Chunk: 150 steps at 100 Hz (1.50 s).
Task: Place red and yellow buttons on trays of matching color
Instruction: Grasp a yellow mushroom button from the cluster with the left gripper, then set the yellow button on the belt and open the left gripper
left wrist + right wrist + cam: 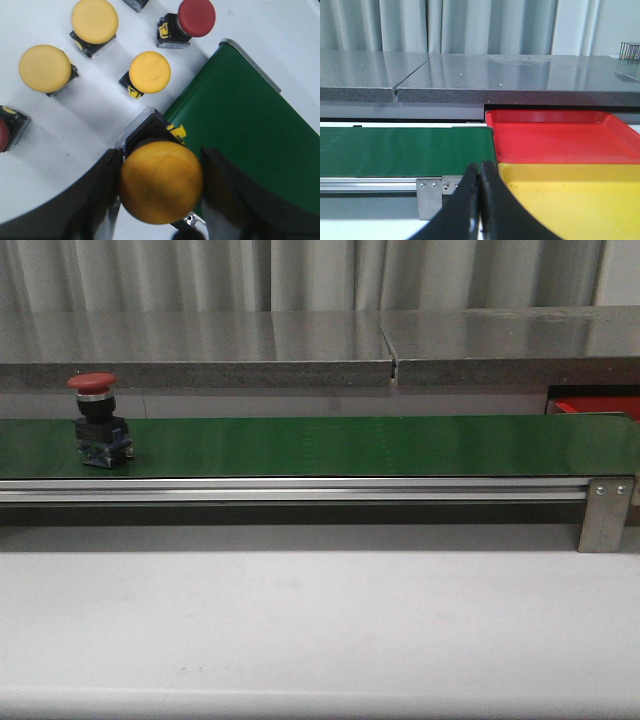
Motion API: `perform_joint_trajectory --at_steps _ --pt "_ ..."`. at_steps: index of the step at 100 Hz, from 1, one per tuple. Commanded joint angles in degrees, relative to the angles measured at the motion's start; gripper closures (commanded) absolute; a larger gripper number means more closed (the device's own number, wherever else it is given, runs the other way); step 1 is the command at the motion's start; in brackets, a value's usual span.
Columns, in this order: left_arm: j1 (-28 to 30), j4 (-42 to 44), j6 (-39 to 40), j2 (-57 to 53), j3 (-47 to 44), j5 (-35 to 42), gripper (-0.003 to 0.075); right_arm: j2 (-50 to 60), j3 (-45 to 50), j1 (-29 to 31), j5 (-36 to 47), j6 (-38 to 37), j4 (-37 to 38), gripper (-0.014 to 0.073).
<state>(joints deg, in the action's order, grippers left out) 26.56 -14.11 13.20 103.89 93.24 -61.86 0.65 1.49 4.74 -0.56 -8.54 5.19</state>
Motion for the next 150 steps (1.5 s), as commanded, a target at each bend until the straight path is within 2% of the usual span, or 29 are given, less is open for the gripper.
perform_joint_trajectory --at_steps 1,34,69,76,89,96,150 --pt "-1.2 -1.8 -0.6 -2.8 1.6 1.6 0.051 0.9 -1.3 0.1 4.3 0.3 0.5 0.0668" --pt "-6.5 -1.4 -0.6 0.3 1.6 2.4 0.051 0.9 -1.3 0.1 4.3 0.3 0.5 0.0668" --pt "-7.0 -0.6 -0.6 2.7 1.6 2.0 0.0507 0.9 -1.3 0.1 4.3 0.3 0.5 0.0668" --pt "-7.1 -0.6 -1.5 2.7 1.6 2.3 0.0476 0.9 -1.3 0.1 4.3 0.3 0.5 0.0668" --pt "-7.1 -0.6 -2.4 2.7 1.6 2.8 0.0317 0.9 -1.3 0.1 4.3 0.3 0.5 0.0668" --pt "-7.1 -0.6 -2.4 2.7 1.6 3.4 0.0269 0.9 -1.3 0.1 4.3 0.3 0.5 0.0668" --pt "-10.6 0.0 -6.6 -6.4 1.6 5.7 0.0272 0.9 -1.3 0.1 4.3 0.3 0.5 0.0668"
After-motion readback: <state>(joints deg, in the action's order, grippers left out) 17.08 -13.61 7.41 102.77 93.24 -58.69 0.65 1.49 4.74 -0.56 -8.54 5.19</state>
